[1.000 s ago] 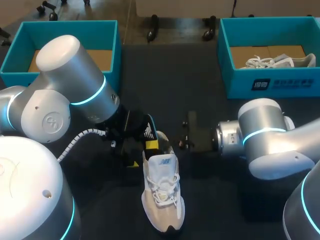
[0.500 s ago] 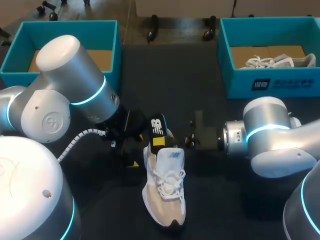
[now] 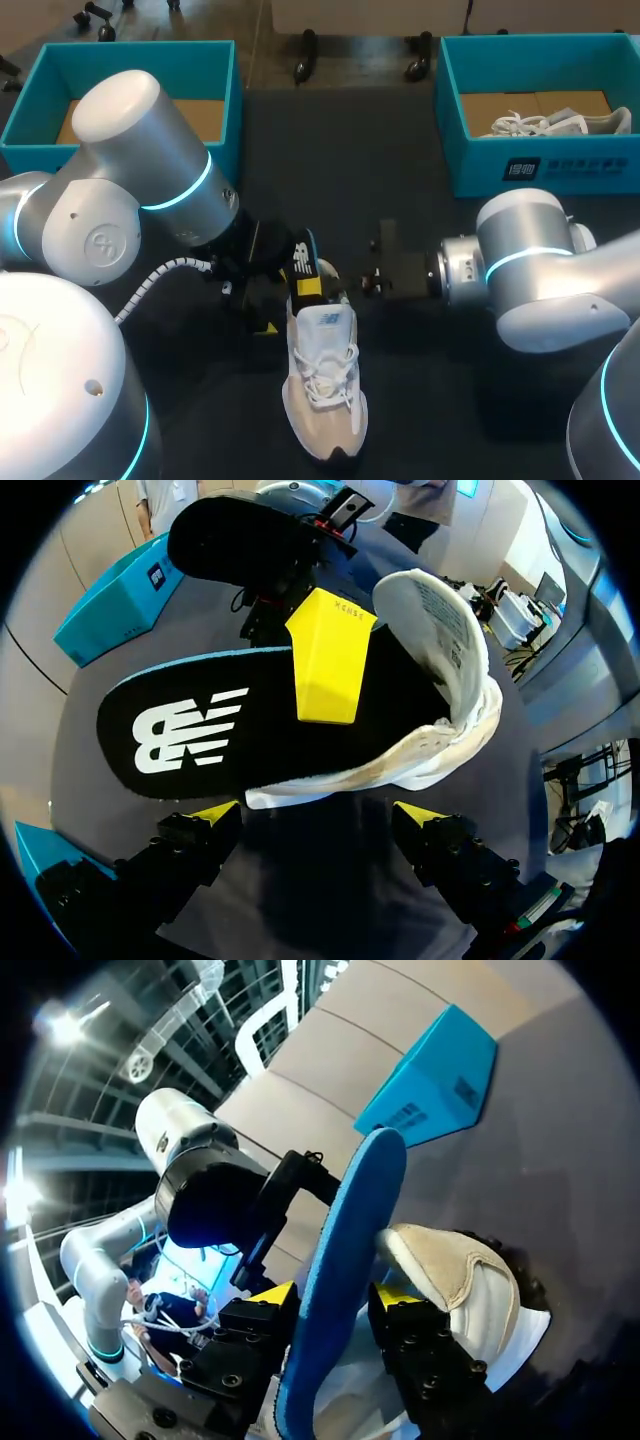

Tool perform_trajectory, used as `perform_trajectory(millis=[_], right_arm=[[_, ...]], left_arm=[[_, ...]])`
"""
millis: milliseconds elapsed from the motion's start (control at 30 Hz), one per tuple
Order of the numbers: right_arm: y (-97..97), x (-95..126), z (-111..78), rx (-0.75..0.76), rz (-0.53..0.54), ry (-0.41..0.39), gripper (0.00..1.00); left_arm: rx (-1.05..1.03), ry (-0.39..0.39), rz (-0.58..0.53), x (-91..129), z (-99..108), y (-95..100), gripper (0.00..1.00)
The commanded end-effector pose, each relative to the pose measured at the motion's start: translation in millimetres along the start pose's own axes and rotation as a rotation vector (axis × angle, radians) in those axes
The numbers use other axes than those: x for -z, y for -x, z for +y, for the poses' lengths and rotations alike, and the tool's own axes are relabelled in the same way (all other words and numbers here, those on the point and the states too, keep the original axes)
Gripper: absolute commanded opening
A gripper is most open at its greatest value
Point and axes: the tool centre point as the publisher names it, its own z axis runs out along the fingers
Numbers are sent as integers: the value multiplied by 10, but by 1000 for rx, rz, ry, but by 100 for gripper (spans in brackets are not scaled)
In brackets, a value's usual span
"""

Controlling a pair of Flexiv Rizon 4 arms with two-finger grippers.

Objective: Take the shoe out of the shoebox, open the shoe tongue, remove and reinsert the insole, then place the shoe into the shoebox

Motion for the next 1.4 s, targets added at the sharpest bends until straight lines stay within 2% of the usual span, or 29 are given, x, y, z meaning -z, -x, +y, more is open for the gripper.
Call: perform_trajectory(millis=[33, 367, 700, 833, 900, 933, 1067, 1233, 1400], right_arm=[[-85, 13, 8, 6, -36, 5, 47], [-56, 79, 16, -1, -70, 25, 45], [-9, -49, 72, -37, -147, -15, 44], [13, -65, 95, -49, -168, -18, 35], [31, -62, 98, -59, -173, -14, 4], [42, -56, 95, -63, -174, -11, 0], [95, -14, 57, -85, -151, 4, 0], [202, 81, -25, -113, -10, 35, 0], [210, 137, -99, -97, 72, 65, 0]], left_arm=[[-1, 0, -2, 0, 7, -11, 100], [-1, 0, -2, 0, 7, -11, 100], [-1, 0, -2, 0, 7, -11, 100], [-1, 0, -2, 0, 7, -11, 100], [-1, 0, -2, 0, 7, -11, 100], [-1, 0, -2, 0, 7, -11, 100], [-1, 0, -2, 0, 7, -11, 100], [-1, 0, -2, 0, 7, -11, 100], [-1, 0, -2, 0, 7, -11, 100]])
